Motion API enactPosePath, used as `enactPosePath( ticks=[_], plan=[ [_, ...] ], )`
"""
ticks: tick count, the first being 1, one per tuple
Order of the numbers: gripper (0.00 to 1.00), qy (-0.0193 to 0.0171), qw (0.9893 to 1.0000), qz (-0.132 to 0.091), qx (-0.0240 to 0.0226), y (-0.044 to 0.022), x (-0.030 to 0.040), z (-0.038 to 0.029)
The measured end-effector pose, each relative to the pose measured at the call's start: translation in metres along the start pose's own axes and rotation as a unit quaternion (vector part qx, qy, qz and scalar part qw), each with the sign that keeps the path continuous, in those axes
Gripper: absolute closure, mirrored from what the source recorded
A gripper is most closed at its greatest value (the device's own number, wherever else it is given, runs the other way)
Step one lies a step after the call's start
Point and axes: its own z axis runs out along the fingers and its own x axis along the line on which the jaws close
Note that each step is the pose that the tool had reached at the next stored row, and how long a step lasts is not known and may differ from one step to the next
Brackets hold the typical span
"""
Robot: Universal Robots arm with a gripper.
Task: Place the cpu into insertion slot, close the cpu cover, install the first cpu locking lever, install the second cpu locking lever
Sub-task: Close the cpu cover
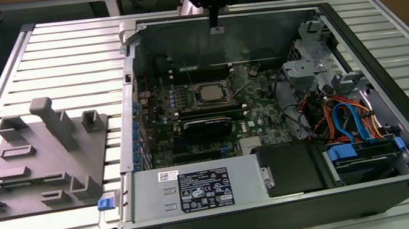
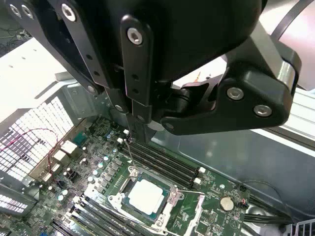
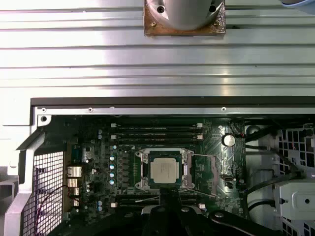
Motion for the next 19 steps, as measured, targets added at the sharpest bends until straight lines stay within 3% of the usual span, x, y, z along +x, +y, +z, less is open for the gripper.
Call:
enactPosePath(
  ticks=[19],
  plan=[
    [0.90, 0.0000, 1.0000, 0.000, 0.0000, 0.0000, 0.0000, 0.0000]
  ],
)
